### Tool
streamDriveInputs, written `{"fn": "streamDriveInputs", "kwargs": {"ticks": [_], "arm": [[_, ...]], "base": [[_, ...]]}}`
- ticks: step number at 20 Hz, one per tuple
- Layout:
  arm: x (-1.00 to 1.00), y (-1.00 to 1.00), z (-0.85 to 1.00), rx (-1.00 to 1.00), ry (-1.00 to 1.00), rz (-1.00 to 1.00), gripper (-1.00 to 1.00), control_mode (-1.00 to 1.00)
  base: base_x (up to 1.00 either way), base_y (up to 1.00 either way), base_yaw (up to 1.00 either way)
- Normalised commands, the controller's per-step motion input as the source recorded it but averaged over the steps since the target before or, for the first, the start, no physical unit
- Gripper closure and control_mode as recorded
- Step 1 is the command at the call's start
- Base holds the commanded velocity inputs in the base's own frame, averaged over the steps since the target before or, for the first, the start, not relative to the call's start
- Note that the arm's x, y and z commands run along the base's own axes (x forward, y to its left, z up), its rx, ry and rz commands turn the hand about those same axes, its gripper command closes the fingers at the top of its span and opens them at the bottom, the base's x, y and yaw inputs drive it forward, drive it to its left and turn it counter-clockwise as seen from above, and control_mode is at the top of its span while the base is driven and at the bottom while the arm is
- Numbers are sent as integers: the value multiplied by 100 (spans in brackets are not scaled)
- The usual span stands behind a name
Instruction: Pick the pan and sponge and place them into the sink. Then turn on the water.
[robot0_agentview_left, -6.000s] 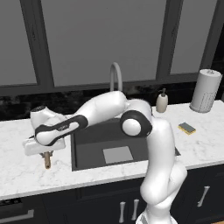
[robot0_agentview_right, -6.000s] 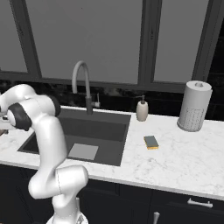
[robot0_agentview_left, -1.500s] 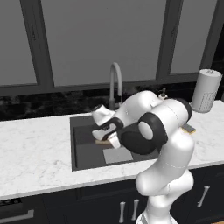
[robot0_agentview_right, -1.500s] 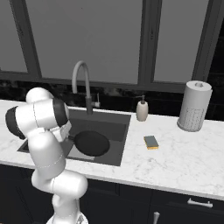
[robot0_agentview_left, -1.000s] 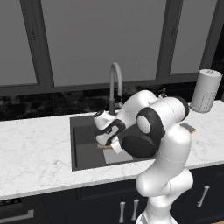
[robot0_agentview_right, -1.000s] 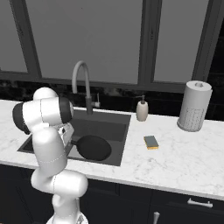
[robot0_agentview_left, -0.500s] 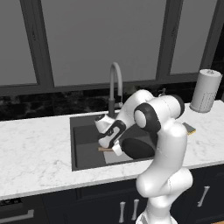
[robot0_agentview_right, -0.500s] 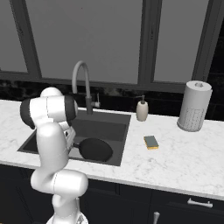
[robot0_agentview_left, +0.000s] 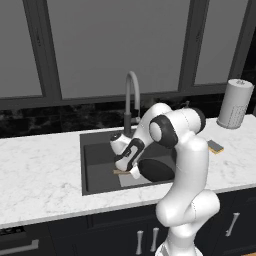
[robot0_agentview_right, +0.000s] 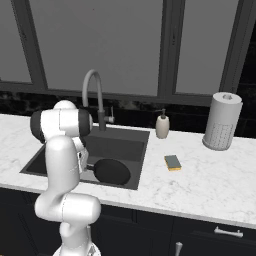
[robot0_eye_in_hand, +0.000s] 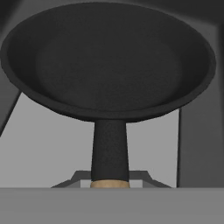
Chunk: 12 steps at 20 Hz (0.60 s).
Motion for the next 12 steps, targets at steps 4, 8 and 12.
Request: {"fn": "streamDriveInputs", "kwargs": {"ticks": [4,8,12], "arm": [[15,0,-26,0,-3,0,100,-100],[20,0,-24,0,-2,0,100,-100],[21,0,-24,0,0,-1,100,-100]], "base": [[0,0,0],[0,0,0],[0,0,0]]}}
